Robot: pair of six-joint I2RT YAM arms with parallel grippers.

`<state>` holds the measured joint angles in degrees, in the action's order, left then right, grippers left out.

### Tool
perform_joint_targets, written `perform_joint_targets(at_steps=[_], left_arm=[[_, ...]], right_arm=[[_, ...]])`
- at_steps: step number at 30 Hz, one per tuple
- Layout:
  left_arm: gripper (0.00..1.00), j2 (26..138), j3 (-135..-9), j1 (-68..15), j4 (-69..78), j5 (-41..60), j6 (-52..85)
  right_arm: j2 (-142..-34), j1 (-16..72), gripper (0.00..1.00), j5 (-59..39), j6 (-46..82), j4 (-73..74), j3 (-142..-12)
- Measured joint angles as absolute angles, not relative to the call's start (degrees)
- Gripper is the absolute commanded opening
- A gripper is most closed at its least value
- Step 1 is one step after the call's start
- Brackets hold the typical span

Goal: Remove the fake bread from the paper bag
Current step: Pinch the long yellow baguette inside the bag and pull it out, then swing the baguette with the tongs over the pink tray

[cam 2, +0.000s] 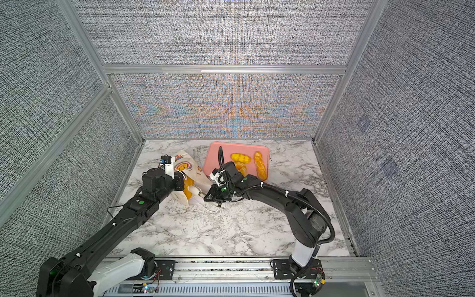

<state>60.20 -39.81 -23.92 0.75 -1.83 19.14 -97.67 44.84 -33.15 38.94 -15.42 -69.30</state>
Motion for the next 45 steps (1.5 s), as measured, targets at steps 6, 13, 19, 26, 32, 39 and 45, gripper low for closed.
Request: perform_joint_targets(at_steps=[6,13,19,26,32,39,45], left_arm=[[0.00,60.2,-39.5,-24.0,2.5,-3.7,21.3],[0.00,60.1,-39.7,-24.0,3.3,-4.5,21.4],[0.00,58.3,-37.5,-24.0,3.7,-4.3,21.4],[0.00,58.0,-37.9,-24.0,3.8,-5.8,21.4],[0.00,59.0,-40.2,-24.0,3.7,-9.1,20.1],[0.00,59.4,-42.0,-24.0,3.2,-13.5,18.4],[0.00,58.8,-40.4,-24.0,3.6,-14.0,18.6]], right_arm=[[-93.8,45.2,0.00,-30.0,34.7,-23.7,-68.8],[-93.1,45.1,0.00,-24.6,27.6,-36.7,-72.2],[-90.8,48.3,0.00,-22.7,25.1,-41.7,-71.1],[-83.2,59.4,0.00,-21.3,29.5,-43.3,-64.4],[-71.6,65.9,0.00,-20.9,37.2,-43.6,-59.4],[-57.6,62.5,0.00,-16.7,43.0,-44.5,-59.2],[-59.2,47.0,0.00,-13.3,42.1,-47.2,-68.0]])
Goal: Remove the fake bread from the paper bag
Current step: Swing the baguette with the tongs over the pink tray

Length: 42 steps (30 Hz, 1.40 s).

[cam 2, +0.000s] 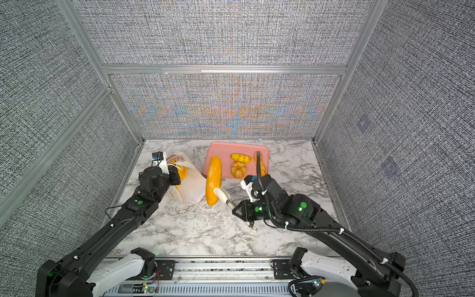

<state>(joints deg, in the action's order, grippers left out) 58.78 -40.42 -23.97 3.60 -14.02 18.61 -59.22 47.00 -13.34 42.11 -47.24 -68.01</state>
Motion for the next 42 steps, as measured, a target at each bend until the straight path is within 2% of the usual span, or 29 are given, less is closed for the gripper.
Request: perform_joint_targets(at_steps=[6,14,21,30,42], left_arm=[[0.00,57.0,-37.3,-24.0,6.0,-14.0,19.6],[0.00,55.7,-35.9,-24.0,7.6,-13.7,19.9],[0.00,52.4,-35.0,-24.0,7.5,-13.5,17.8],[0.00,50.3,-34.5,-24.0,6.9,-13.5,16.3],[0.00,50.1,-34.6,-24.0,5.9,-12.9,16.1]], right_arm=[[-74.9,36.6,0.00,-7.4,40.0,-48.0,-78.3],[-99.3,33.3,0.00,-2.3,36.2,-51.7,-97.9],[-110.7,32.2,0.00,0.8,35.4,-54.6,-104.3],[-117.8,32.8,0.00,0.9,34.5,-52.4,-109.9],[-111.0,32.3,0.00,1.0,34.3,-57.2,-107.5]])
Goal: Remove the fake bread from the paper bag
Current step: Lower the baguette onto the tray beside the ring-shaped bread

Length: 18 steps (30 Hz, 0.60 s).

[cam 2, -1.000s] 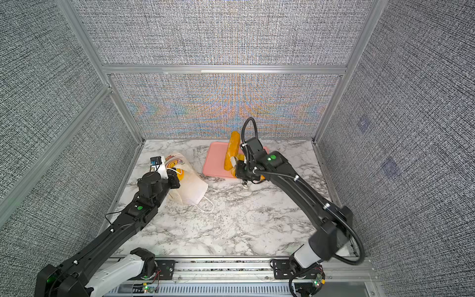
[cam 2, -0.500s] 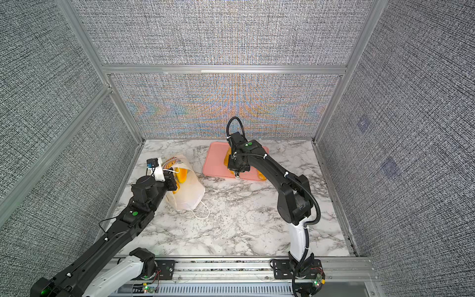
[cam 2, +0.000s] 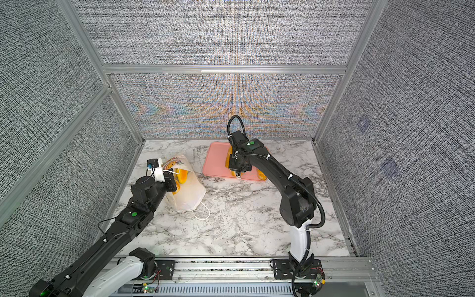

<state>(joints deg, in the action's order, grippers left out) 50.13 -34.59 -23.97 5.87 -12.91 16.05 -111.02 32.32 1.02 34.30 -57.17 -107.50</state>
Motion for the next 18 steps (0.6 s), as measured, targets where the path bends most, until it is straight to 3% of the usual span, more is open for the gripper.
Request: perform_joint_targets(at_steps=[7,18], left_arm=[[0.00,50.2,-34.6,-24.0,5.9,-12.9,16.1],[0.00,49.8,-34.7,-24.0,5.1,-12.9,16.0]], right_arm=[[-107.8,32.4,0.00,-0.4,32.8,-59.9,-107.7],[-112.0,34.1,0.00,-4.8,32.9,-57.2,-103.9]])
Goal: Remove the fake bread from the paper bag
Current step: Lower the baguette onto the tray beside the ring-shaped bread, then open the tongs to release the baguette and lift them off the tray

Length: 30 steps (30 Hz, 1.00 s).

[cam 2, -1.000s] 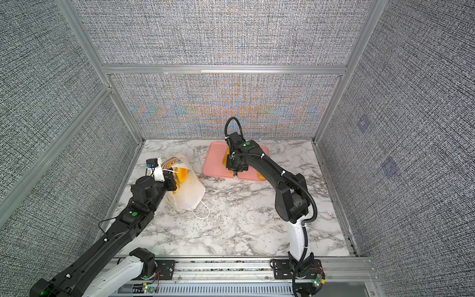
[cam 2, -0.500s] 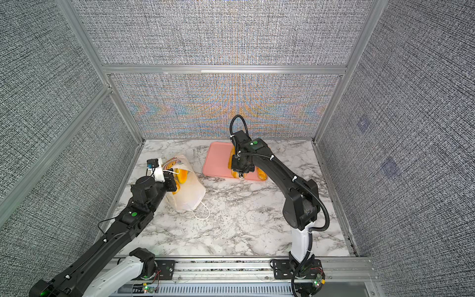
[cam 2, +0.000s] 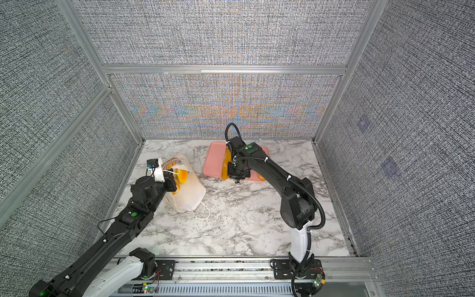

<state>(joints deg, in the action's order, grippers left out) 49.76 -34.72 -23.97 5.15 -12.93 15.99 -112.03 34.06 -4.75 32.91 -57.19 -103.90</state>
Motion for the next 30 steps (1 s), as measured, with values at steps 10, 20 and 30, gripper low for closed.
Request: perform_joint_targets(at_steps=[10,20,30], left_arm=[[0.00,49.4,-34.7,-24.0,5.0,-12.9,15.2],[0.00,49.6,-34.7,-24.0,5.0,-12.9,14.8],[0.00,49.6,-34.9,-24.0,4.8,-12.9,14.7]], right_arm=[[-116.4,33.8,0.21,-1.9,33.0,-57.3,-109.2],[-113.9,32.2,0.43,-3.9,33.1,-55.6,-108.7],[-111.8,30.2,0.20,-7.6,32.3,-52.8,-105.6]])
